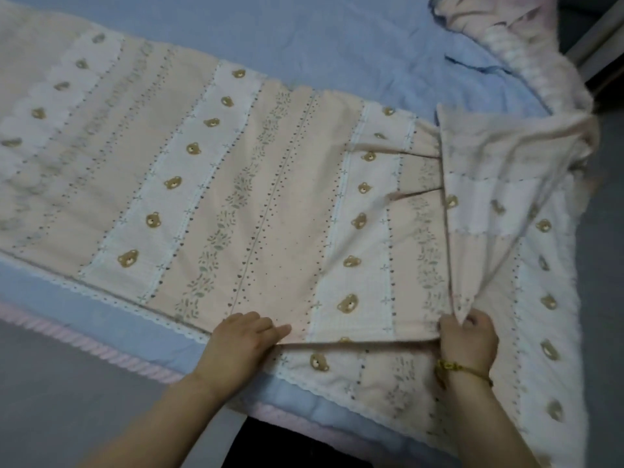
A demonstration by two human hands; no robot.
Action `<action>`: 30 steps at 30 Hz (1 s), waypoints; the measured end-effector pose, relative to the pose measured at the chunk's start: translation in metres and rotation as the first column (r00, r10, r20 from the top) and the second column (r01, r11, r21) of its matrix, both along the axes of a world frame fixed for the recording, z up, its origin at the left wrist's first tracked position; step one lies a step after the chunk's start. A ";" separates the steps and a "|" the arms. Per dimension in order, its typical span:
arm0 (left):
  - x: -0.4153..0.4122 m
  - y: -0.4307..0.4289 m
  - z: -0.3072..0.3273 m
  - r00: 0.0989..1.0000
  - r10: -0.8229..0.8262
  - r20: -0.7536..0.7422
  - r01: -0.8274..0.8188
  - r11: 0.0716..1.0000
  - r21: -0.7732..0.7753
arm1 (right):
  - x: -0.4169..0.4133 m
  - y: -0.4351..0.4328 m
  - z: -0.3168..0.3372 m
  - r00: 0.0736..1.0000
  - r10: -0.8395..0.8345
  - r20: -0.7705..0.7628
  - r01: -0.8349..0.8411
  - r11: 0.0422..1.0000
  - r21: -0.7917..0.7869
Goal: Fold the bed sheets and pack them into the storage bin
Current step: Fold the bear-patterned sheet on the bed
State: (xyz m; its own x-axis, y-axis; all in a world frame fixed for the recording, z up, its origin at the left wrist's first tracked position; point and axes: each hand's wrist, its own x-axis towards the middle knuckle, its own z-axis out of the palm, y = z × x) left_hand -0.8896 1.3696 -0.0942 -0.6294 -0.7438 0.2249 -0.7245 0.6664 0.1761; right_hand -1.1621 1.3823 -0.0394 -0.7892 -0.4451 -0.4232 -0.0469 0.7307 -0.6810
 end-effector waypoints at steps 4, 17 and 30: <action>-0.004 0.018 -0.018 0.999 0.044 0.030 -0.046 0.996 0.071 | -0.003 0.039 -0.033 0.992 -0.079 0.097 0.065 0.988 0.139; -0.096 0.023 -0.027 0.994 -0.075 -0.083 0.089 0.979 0.181 | -0.086 -0.049 -0.015 0.800 0.484 -0.355 -0.347 0.856 0.385; -0.115 0.018 -0.019 0.955 -0.266 0.130 0.202 0.907 0.370 | -0.106 0.044 -0.037 0.800 0.348 -0.489 -0.118 0.890 0.439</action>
State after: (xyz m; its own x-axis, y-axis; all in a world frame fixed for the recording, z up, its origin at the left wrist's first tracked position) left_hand -1.0048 1.3874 -0.1131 -0.8002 -0.5807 -0.1503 -0.5955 0.7391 0.3150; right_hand -1.2683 1.4268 -0.0759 -0.8276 -0.5463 -0.1290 -0.5245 0.8344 -0.1692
